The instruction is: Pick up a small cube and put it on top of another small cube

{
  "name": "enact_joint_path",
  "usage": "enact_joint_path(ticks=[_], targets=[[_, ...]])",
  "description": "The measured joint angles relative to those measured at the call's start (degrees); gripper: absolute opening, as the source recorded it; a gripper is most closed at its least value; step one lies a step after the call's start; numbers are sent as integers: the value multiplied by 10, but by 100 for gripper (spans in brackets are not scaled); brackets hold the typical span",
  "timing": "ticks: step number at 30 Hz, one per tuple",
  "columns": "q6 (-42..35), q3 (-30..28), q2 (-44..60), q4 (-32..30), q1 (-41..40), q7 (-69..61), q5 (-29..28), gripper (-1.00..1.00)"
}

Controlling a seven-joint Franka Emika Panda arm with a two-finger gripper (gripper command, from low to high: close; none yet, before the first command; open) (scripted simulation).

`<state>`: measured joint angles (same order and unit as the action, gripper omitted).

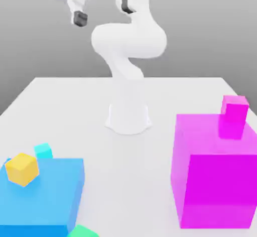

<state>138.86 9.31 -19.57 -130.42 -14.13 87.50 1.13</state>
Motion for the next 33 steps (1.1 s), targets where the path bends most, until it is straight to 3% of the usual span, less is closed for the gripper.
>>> enact_joint_path(ticks=[13,26,31,32,33], targets=[[51,21,197,10,-49,348,-51,0],[103,-31,391,20,-26,665,-57,0],[169,-49,487,37,-13,702,-64,0],[178,-51,498,39,-11,704,-65,-100],[178,-51,498,39,-11,704,-65,-100]])
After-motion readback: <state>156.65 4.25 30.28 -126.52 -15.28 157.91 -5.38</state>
